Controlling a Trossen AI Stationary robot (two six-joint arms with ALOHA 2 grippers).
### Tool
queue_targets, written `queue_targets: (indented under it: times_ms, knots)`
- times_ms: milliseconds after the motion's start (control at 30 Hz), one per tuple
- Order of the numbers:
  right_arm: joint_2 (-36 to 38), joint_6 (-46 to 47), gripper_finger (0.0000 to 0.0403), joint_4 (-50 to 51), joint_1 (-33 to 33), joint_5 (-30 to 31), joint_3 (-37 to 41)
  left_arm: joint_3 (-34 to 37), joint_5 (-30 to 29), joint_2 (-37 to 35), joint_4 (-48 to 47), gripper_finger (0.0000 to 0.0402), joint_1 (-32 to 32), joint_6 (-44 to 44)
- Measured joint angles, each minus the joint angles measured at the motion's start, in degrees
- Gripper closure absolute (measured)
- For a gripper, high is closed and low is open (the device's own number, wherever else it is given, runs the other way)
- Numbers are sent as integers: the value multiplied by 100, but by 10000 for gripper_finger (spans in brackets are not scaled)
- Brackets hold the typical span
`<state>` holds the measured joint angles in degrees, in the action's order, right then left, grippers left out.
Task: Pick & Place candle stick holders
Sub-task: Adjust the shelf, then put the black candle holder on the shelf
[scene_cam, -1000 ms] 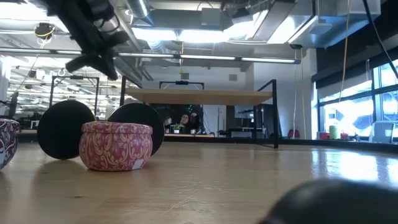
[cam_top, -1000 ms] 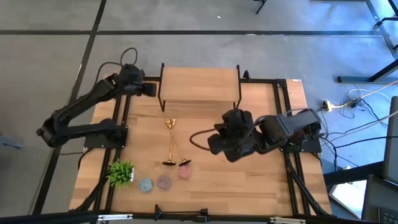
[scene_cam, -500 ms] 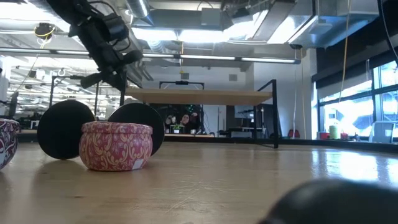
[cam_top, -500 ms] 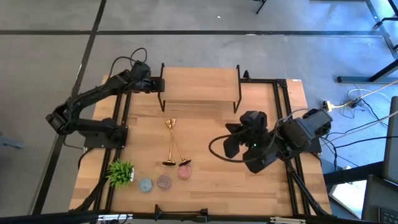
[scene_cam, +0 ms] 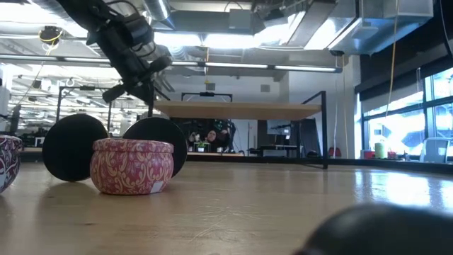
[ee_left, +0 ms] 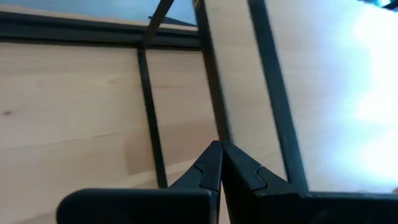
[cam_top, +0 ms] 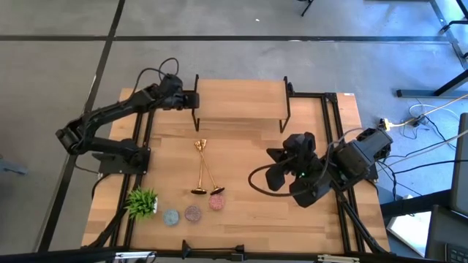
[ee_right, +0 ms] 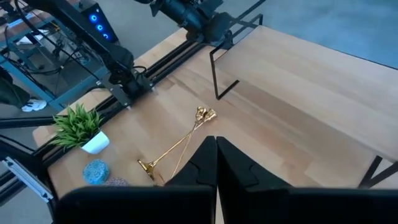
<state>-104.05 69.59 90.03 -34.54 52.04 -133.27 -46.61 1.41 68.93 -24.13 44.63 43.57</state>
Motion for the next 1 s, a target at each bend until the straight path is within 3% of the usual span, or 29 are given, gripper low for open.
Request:
queue_targets:
  times_ms: [367,467,667,1000]
  knots:
    - [21,-913,403,-2,4,-196,0,-250,-793,-1169,-1062,400,7,-83]
    - [35,-1332,403,-2,58,-393,0,-352,-463,-1658,-1210,399,-122,-158]
    - [78,-2175,403,-2,373,-1488,2,-359,396,-2592,-1250,399,-720,173]
    - [74,-3488,403,-117,844,-2118,2,-361,814,-3459,-1438,399,-2591,791]
